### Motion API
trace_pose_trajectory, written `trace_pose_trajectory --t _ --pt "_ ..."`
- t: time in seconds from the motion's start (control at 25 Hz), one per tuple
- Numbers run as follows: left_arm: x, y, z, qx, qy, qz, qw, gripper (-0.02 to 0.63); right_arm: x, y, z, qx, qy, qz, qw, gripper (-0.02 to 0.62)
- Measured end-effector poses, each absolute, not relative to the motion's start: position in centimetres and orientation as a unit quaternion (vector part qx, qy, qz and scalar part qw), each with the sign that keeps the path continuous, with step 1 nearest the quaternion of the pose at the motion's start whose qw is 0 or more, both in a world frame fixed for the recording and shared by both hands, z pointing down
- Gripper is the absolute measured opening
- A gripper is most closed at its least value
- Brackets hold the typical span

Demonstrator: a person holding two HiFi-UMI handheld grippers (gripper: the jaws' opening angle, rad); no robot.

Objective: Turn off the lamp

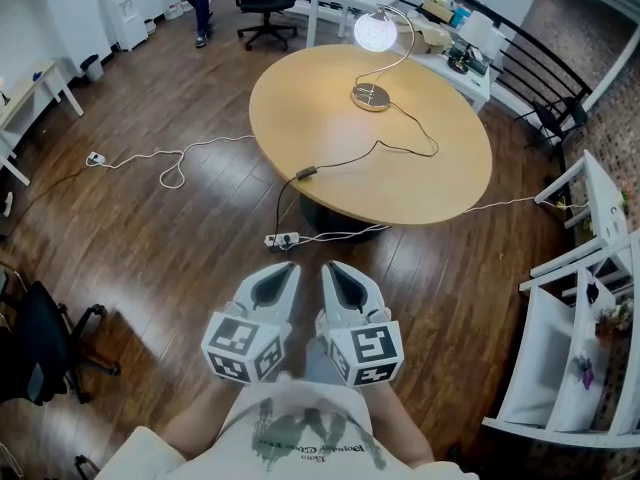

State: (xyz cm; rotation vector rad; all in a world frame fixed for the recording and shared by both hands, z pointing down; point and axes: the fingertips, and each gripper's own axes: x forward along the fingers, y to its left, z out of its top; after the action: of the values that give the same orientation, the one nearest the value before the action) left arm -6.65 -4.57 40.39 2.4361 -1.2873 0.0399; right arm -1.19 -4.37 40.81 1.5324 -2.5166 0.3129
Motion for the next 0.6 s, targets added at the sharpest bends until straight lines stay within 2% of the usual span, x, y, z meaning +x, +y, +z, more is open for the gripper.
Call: trace_pose_trajectory --t 0.6 --pt "-4.9 -17.3 41.2 0.824 -0.528 0.023 0.206 0.000 0.6 -18.0 41.6 0.444 -0.882 0.120 0.105 0.001"
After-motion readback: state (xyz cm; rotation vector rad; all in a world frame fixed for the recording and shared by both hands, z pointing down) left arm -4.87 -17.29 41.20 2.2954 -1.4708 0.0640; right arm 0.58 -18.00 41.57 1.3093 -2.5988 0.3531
